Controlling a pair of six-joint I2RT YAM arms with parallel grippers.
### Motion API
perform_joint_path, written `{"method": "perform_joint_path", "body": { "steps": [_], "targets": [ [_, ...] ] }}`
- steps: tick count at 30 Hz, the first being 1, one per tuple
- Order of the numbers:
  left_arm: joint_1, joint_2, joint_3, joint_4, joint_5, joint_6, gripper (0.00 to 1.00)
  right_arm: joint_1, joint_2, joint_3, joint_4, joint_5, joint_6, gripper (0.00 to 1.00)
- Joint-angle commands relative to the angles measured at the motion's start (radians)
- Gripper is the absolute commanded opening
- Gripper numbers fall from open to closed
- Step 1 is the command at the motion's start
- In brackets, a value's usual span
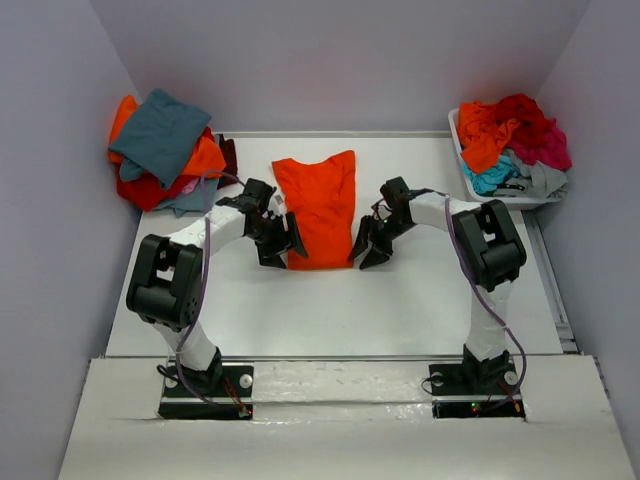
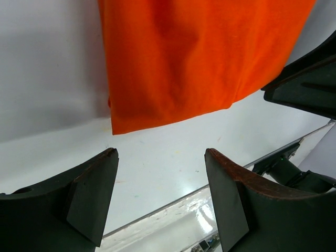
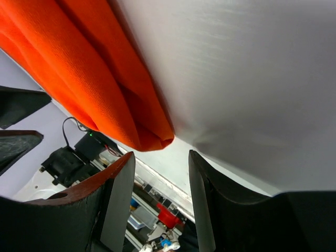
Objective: Fold and stack the t-shirts
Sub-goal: Grab one side of the 2/3 rectangular tshirt with both arms
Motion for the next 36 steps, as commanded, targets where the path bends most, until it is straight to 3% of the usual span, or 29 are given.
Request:
{"method": "perform_joint_path", "body": {
  "steps": [1, 24, 36],
  "targets": [
    [0.019, -0.020, -0.043, 0.031, 0.032, -0.010, 0.78, -0.006, 0.009, -0.012, 0.098, -0.046, 0.013, 0.51],
    [0.107, 0.063, -0.163, 0.233, 0.245, -0.099, 0.78, -0.006, 0.007, 0.001, 0.113, -0.060, 0.010, 0.51],
    [0.145, 0.091, -0.183, 0.294, 0.279, -0.131, 0.78, -0.006, 0.009, -0.013, 0.139, -0.068, 0.021, 0.50]
  ]
}}
